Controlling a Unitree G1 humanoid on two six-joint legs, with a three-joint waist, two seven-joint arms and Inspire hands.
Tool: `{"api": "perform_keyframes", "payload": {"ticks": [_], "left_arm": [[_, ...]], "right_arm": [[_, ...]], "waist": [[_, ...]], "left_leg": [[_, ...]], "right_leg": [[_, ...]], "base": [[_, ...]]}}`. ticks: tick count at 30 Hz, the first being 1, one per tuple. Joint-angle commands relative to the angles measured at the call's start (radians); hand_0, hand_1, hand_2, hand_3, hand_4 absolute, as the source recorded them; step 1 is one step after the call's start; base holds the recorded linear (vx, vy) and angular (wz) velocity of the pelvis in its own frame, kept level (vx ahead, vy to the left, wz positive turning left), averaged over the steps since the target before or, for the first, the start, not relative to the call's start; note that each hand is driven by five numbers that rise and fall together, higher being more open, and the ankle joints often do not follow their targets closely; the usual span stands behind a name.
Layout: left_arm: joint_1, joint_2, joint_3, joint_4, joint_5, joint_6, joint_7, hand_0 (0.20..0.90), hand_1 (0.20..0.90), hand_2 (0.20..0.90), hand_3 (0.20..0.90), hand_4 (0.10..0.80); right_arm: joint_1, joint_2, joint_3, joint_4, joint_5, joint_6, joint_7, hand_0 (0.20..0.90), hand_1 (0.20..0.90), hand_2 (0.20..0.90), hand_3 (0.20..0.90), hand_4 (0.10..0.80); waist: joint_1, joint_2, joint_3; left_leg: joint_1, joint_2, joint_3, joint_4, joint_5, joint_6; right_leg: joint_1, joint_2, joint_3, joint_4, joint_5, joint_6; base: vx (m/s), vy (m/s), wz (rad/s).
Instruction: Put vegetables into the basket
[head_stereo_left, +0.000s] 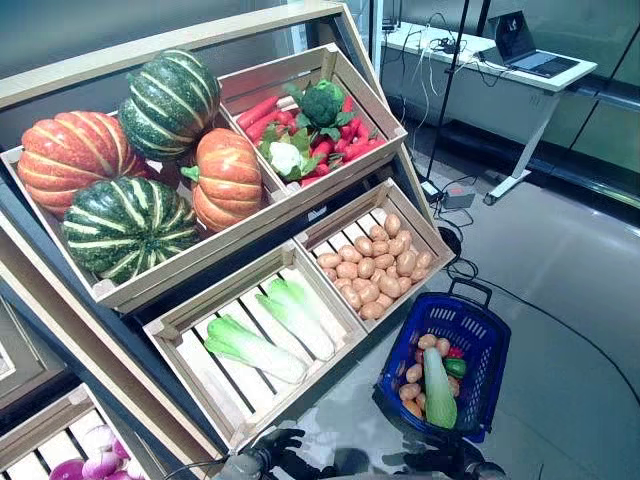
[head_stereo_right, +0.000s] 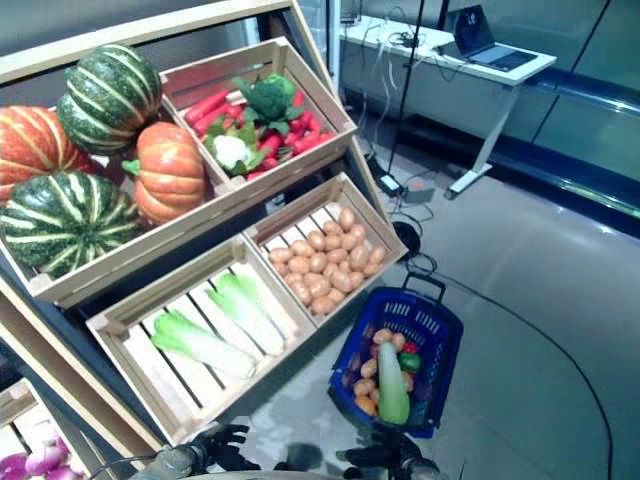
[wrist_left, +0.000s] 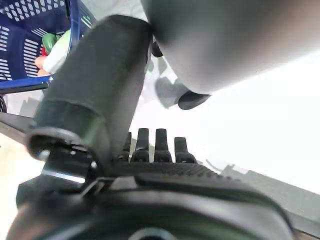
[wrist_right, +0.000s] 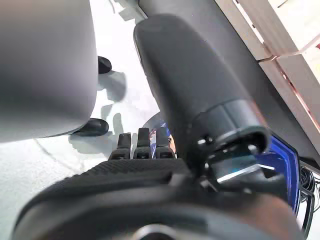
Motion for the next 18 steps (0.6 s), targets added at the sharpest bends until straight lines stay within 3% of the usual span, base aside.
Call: {"api": "perform_keyframes", "payload": {"ticks": [1,12,16,18], "left_arm": [[-0.084,-0.012,0.026,0.073,0.053,-0.035,0.036,0.900,0.900,0.900,0.900,0.800],[-0.088,-0.031,0.032,0.108,0.011,0.024,0.019,0.900,0.900,0.900,0.900,0.800],[-0.088,-0.040,0.040,0.138,0.030,0.045,0.083,0.900,0.900,0.900,0.900,0.800],[-0.094,-0.040,0.037,0.136,0.043,-0.014,0.086,0.900,0.900,0.900,0.900,0.800]], "right_arm": [[-0.065,0.012,0.027,0.035,0.014,-0.076,0.041,0.900,0.900,0.900,0.900,0.800],[-0.076,0.021,0.031,0.048,0.017,-0.086,0.036,0.900,0.900,0.900,0.900,0.800],[-0.079,0.025,0.032,0.054,0.021,-0.090,0.036,0.900,0.900,0.900,0.900,0.800],[-0.082,0.025,0.036,0.055,0.015,-0.087,0.033,0.900,0.900,0.900,0.900,0.800]], "waist": [[0.005,-0.029,0.019],[0.003,-0.028,0.021],[0.003,-0.027,0.018],[0.001,-0.027,0.016]], "left_leg": [[-0.010,0.014,-0.046,0.001,-0.036,-0.030],[-0.012,0.014,-0.044,0.001,-0.036,-0.030],[-0.008,0.014,-0.043,0.001,-0.037,-0.028],[-0.004,0.013,-0.042,0.001,-0.040,-0.028]], "right_leg": [[-0.003,-0.055,-0.012,0.008,0.043,0.018],[-0.010,-0.053,-0.007,0.011,0.042,0.018],[-0.006,-0.052,-0.008,0.013,0.038,0.015],[-0.004,-0.052,-0.006,0.015,0.035,0.014]], "base": [[0.000,0.000,0.00],[0.000,0.000,0.00],[0.000,0.000,0.00],[0.000,0.000,0.00]]}}
